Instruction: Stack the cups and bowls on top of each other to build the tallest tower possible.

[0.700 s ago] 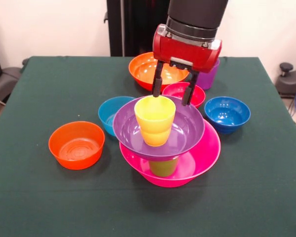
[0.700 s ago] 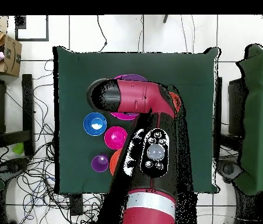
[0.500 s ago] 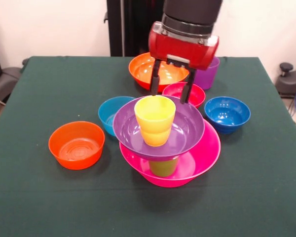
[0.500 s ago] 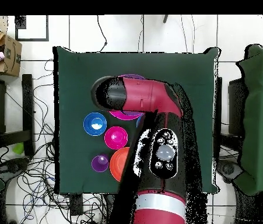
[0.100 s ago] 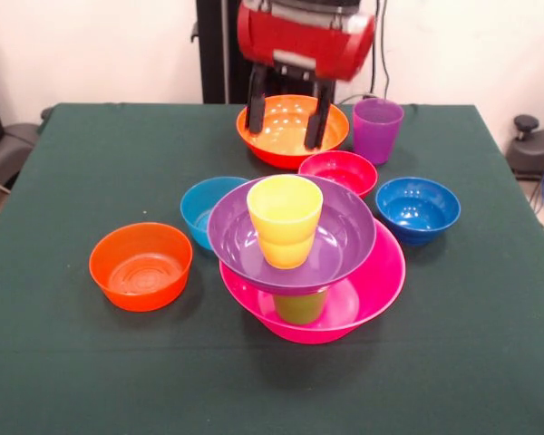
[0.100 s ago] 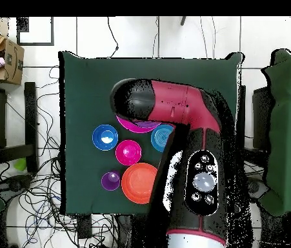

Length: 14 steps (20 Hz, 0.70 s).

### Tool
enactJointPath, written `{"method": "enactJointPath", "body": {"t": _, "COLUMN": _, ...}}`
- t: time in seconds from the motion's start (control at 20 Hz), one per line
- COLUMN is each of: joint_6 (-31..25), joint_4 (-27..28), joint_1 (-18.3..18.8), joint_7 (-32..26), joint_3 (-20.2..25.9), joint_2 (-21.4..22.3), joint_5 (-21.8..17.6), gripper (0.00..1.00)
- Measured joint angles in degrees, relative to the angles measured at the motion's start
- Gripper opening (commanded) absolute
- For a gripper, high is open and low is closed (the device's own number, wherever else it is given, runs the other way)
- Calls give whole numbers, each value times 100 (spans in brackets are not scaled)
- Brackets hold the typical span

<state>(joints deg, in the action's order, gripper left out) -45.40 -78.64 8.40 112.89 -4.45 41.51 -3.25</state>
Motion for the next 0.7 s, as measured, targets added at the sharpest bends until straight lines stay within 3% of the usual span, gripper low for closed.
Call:
{"method": "enactJointPath", "body": {"t": 0.35, "joint_6": -618, "joint_4": 9, "joint_1": -295, "joint_7": 0, "joint_3": 17, "joint_2": 303, "joint_5": 76, "gripper": 100}}
{"method": "enactJointPath", "body": {"t": 0.7, "joint_6": -692, "joint_4": 53, "joint_1": -717, "joint_7": 2, "joint_3": 14, "joint_2": 349, "joint_5": 193, "gripper": 100}}
